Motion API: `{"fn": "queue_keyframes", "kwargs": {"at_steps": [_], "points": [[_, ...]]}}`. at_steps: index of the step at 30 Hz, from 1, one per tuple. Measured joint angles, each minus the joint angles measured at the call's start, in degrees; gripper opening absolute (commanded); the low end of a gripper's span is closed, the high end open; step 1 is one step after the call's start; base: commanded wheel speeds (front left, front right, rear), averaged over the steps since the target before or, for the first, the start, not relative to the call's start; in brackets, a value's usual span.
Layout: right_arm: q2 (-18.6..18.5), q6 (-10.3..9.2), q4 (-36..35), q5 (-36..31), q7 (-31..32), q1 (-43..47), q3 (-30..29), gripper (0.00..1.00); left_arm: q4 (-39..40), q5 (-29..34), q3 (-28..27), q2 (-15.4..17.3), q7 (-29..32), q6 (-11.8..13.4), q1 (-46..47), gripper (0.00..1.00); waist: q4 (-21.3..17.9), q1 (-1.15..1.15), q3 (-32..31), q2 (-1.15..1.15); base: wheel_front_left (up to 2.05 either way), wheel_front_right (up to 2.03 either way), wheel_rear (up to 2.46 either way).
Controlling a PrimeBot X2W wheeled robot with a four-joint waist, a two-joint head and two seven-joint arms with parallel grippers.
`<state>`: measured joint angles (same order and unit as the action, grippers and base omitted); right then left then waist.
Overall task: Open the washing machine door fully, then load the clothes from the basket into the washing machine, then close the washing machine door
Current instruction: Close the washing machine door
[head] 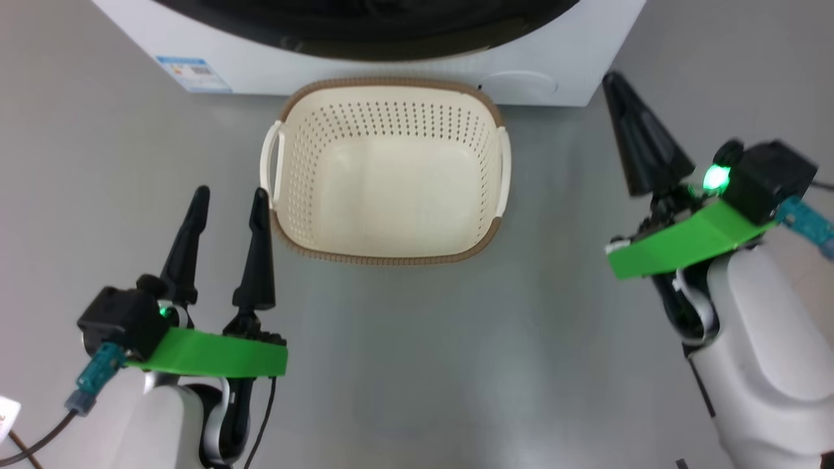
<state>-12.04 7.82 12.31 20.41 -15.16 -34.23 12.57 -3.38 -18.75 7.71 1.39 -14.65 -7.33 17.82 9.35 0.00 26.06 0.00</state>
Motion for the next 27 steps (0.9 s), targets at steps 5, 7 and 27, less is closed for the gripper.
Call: {"fn": "queue_keyframes", "kwargs": {"at_steps": [5,7,27], "points": [[0.38,0.00,-0.22,0.01,0.00,3.77,-0.13,0.09,-0.31,0.42,-0.83,0.01,0.00,0.00,-1.41,1.00,-0.97,0.00,-2.29,0.00,0.00,0.00,0.00],[0.52,0.00,-0.23,0.00,0.00,5.14,-0.55,0.45,-0.40,0.67,-1.00,0.01,0.00,0.00,-2.20,1.00,-1.29,0.00,-3.28,0.00,0.00,0.00,0.00],[3.47,0.00,-3.41,-0.64,0.01,20.63,-5.44,1.00,-0.97,3.52,-4.32,0.46,0.01,0.00,-10.75,1.00,-4.59,0.00,-12.92,0.00,0.00,0.00,0.00]]}}
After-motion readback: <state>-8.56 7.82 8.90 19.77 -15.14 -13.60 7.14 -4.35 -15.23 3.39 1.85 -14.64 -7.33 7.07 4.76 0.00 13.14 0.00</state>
